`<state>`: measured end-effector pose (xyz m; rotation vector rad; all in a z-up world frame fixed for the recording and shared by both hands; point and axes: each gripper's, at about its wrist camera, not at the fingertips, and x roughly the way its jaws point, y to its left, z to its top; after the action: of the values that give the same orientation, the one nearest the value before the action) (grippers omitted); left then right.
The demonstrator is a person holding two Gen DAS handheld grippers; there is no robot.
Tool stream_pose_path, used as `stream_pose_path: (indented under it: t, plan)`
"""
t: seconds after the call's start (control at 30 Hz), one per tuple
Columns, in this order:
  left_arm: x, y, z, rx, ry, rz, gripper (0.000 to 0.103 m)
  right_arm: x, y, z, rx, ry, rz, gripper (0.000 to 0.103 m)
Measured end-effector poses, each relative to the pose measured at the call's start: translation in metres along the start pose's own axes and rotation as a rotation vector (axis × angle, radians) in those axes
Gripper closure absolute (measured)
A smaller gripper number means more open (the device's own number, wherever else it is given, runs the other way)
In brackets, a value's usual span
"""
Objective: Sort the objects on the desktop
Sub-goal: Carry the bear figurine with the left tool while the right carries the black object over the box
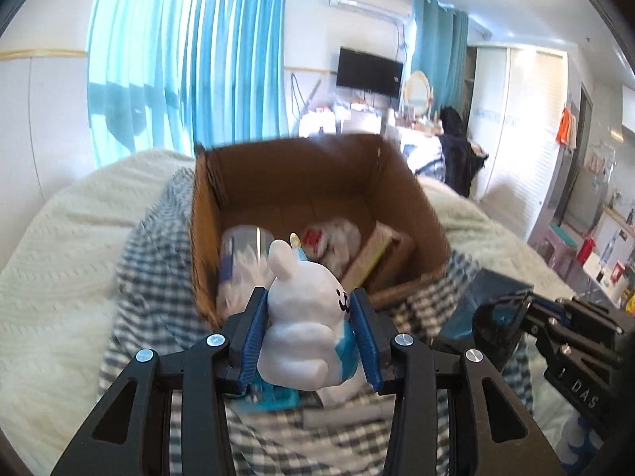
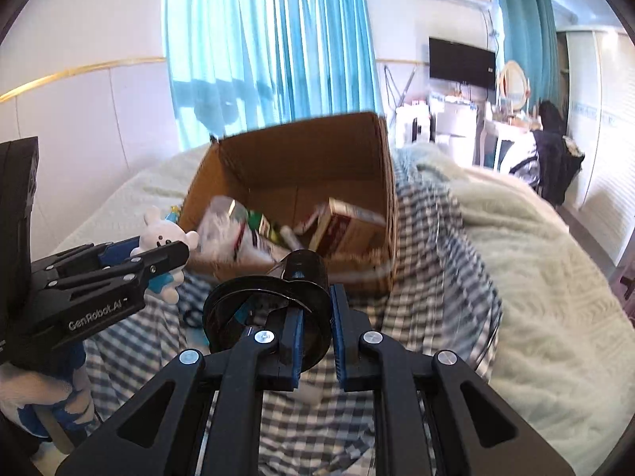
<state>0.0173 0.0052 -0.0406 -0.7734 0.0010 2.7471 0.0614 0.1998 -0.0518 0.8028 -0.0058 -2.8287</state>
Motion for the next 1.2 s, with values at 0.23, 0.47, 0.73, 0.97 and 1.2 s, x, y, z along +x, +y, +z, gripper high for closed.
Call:
stream_pose_path:
  t: [0.23,0.47,0.73,0.97,1.2]
  plan:
    - [-0.021,0.004,0.027,-0.033,-0.093,0.003,0.06,-0.017,0.008,0.02,-0.021,-0.101,-0.005,0.091]
    - [-0.029,0.002,0.052,-0.026,-0.163,-0.003,0.06,-0.03,0.01,0.042,-0.014,-0.193,-0.013,0.091]
    - [-0.029,0.002,0.084,-0.012,-0.232,0.019,0.06,-0.035,0.006,0.082,0.007,-0.292,-0.021,0.091]
    - [-0.016,0.017,0.111,-0.023,-0.264,0.061,0.06,-0.026,0.009,0.117,-0.006,-0.362,-0.032,0.091]
    - [0.004,0.028,0.134,-0.03,-0.254,0.118,0.06,-0.003,0.017,0.149,-0.061,-0.376,-0.021,0.091]
